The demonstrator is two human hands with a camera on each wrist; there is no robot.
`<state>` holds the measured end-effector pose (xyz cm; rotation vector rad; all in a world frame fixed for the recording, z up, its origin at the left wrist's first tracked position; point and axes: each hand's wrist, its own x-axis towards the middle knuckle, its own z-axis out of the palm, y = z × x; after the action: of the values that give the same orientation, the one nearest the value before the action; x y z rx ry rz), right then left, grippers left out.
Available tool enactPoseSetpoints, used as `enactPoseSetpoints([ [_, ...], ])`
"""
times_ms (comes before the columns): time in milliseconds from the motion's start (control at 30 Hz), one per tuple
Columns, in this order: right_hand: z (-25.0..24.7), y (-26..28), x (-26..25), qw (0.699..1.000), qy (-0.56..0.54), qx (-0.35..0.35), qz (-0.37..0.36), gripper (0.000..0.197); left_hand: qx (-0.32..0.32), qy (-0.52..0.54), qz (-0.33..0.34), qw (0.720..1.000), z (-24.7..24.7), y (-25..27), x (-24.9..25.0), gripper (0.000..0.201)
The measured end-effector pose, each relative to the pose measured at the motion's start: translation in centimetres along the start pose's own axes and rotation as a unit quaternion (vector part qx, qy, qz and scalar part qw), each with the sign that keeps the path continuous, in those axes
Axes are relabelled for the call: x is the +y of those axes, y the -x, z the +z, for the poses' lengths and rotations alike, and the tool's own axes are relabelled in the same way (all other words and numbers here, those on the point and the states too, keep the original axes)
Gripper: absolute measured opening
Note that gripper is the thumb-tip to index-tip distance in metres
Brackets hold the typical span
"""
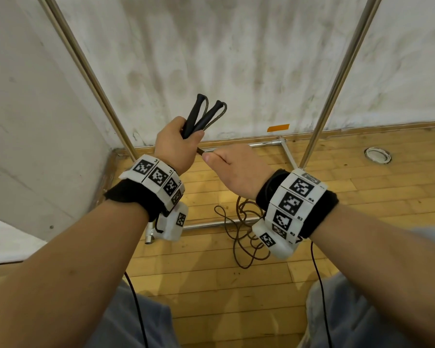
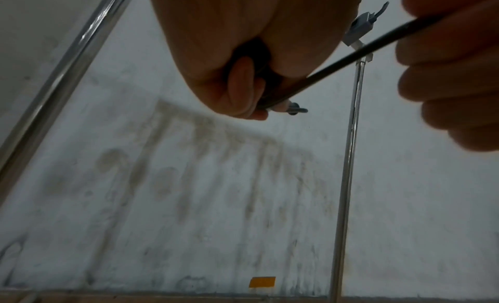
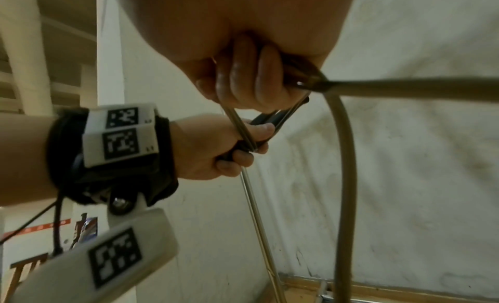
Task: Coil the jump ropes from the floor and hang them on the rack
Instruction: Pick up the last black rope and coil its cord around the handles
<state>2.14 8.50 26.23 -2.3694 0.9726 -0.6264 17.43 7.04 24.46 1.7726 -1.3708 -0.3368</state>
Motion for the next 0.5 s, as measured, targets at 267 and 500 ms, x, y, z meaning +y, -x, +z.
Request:
enactPoseSetpoints([
  [267, -2.3, -0.4, 2.1, 0.977, -0.156, 0.052, 0.133, 0.037, -0.061, -0.031, 0.005, 0.998, 0.9, 0.8, -0.4, 0.01],
  [500, -2.7, -0.9, 2.5, 0.963, -0.198, 0.086, 0.162, 0.04, -0.209, -0.062, 0.076, 0.973, 0.8, 2.5, 0.9, 0.022],
])
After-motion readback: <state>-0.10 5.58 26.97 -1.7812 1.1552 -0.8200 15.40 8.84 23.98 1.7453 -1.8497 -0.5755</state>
